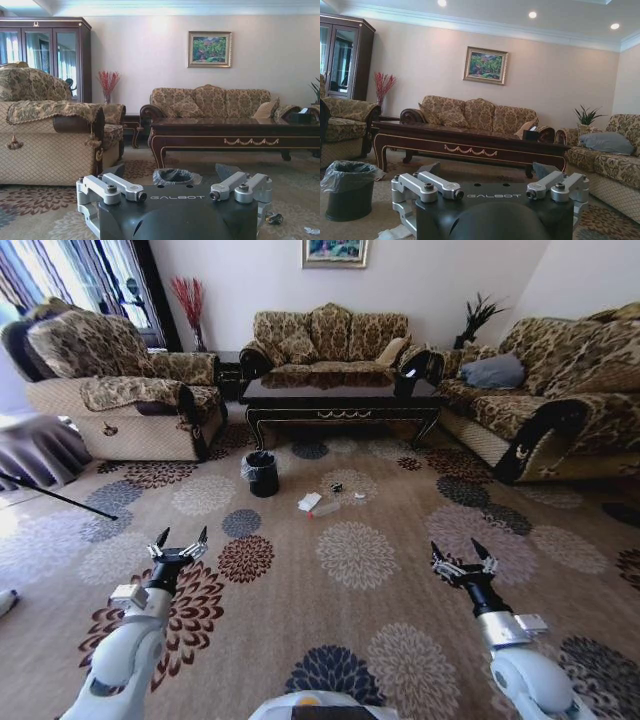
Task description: Move to the front of the table and pick up the trash from the floor, then place it into the trash bin.
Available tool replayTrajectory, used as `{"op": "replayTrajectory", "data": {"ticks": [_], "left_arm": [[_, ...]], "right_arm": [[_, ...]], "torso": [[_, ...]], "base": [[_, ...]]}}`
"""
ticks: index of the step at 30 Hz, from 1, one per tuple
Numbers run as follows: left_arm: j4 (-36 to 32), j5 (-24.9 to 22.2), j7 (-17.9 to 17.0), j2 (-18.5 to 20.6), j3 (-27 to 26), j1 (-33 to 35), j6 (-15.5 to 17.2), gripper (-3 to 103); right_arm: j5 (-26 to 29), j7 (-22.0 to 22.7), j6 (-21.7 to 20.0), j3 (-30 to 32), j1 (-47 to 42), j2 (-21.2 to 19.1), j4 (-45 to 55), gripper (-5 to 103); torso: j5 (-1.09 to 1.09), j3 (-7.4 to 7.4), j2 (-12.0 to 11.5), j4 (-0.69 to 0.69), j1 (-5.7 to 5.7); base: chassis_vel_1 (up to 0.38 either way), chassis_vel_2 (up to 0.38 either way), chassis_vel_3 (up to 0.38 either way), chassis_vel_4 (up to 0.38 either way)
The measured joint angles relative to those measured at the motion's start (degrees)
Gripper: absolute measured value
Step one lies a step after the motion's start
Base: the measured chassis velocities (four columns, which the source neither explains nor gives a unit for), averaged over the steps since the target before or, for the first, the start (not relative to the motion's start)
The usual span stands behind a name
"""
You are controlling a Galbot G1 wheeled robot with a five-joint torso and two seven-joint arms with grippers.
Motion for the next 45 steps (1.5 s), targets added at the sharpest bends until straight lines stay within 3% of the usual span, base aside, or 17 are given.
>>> {"op": "replayTrajectory", "data": {"ticks": [30,45], "left_arm": [[0.4,0.5,0.2,-0.2,0.3,0.3,-0.2,100],[0.3,0.6,0.3,-0.1,0.3,0.7,-0.3,100]], "right_arm": [[-2.0,-1.2,2.3,0.0,0.5,0.7,-1.5,100],[-0.2,-1.0,2.6,-0.5,0.5,0.6,-1.6,100]], "torso": [[0.00,-5.03,-7.0,0.00,-1.99],[0.00,-7.47,-10.3,0.00,-2.81]], "base": [[0.000,0.000,0.000,0.000],[0.000,0.000,0.000,0.000]]}}
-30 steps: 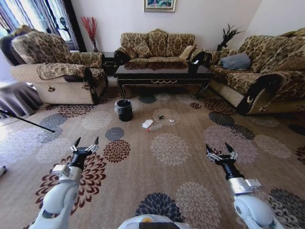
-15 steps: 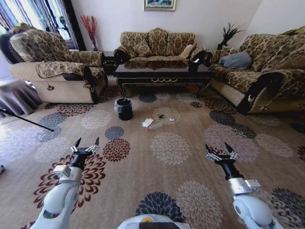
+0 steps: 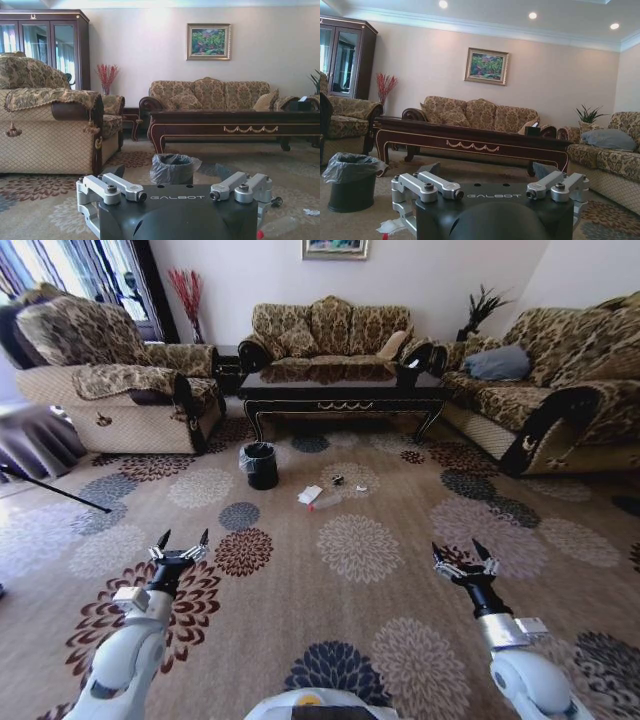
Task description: Move to the front of the table and pick up the trash from the floor, then place it into the trash bin.
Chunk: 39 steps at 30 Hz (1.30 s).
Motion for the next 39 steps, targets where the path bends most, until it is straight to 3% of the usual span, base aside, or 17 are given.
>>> {"op": "replayTrajectory", "data": {"ticks": [26,39], "left_arm": [[0.1,0.1,0.2,-0.4,0.4,-0.1,-0.4,100],[0.1,-0.3,-0.1,-0.5,0.2,0.0,-1.5,100]], "right_arm": [[-0.3,0.2,1.3,0.2,0.3,0.3,-0.8,100],[-0.6,1.1,1.2,0.3,0.1,0.9,-0.4,100]], "torso": [[0.00,-5.32,-5.9,0.00,-0.59],[0.00,-5.99,-6.5,0.00,-0.57]], "base": [[0.000,0.000,0.000,0.000],[0.000,0.000,0.000,0.000]]}}
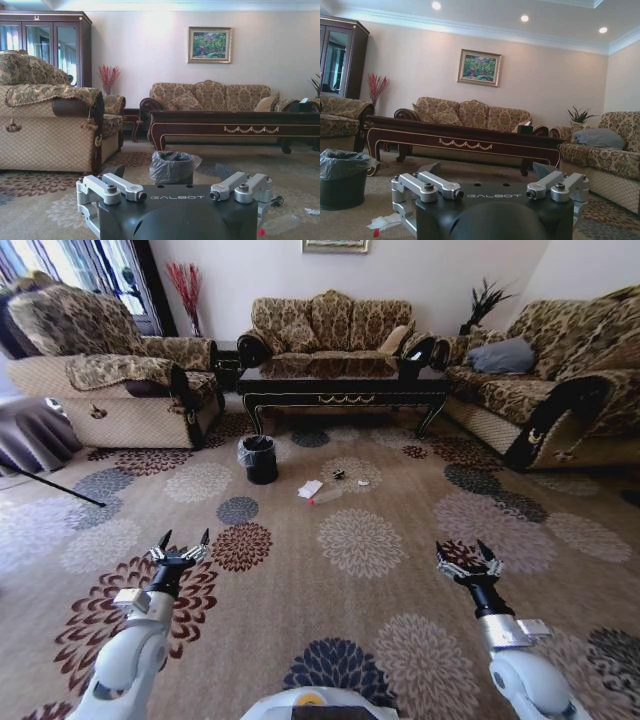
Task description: Move to the front of the table and pick up the trash from the floor, then place it into the trash bin.
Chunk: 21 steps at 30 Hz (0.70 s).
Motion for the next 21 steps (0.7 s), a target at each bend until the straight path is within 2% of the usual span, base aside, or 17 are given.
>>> {"op": "replayTrajectory", "data": {"ticks": [10,21], "left_arm": [[-2.0,-0.1,-0.7,0.2,-1.1,0.6,0.8,100],[-2.0,-0.4,-0.8,0.2,-1.2,0.6,0.6,100]], "right_arm": [[-0.2,-0.1,0.2,-0.2,0.0,0.4,0.0,100],[-0.8,-0.1,0.9,-0.3,-0.3,1.3,-0.1,100]], "torso": [[0.00,0.20,0.2,0.00,0.04],[-0.01,0.34,0.4,0.00,0.08]], "base": [[-0.080,0.068,0.061,-0.077],[-0.259,0.256,0.253,-0.258]]}}
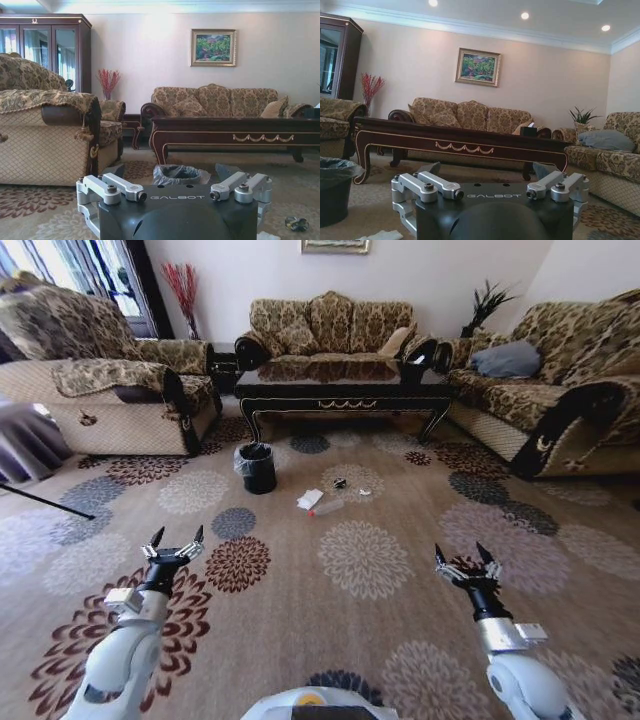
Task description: Move to the front of the table and pick up the trash from the floor, then place it into the trash bin.
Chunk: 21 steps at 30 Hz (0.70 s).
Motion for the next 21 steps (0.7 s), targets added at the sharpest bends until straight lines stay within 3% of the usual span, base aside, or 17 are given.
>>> {"op": "replayTrajectory", "data": {"ticks": [21], "left_arm": [[1.6,0.2,0.5,-0.1,0.7,-0.3,-0.7,100]], "right_arm": [[-0.4,0.1,1.1,-0.6,0.5,0.3,-1.5,100]], "torso": [[0.01,0.14,0.1,-0.01,0.02]], "base": [[-0.345,0.346,0.359,-0.353]]}}
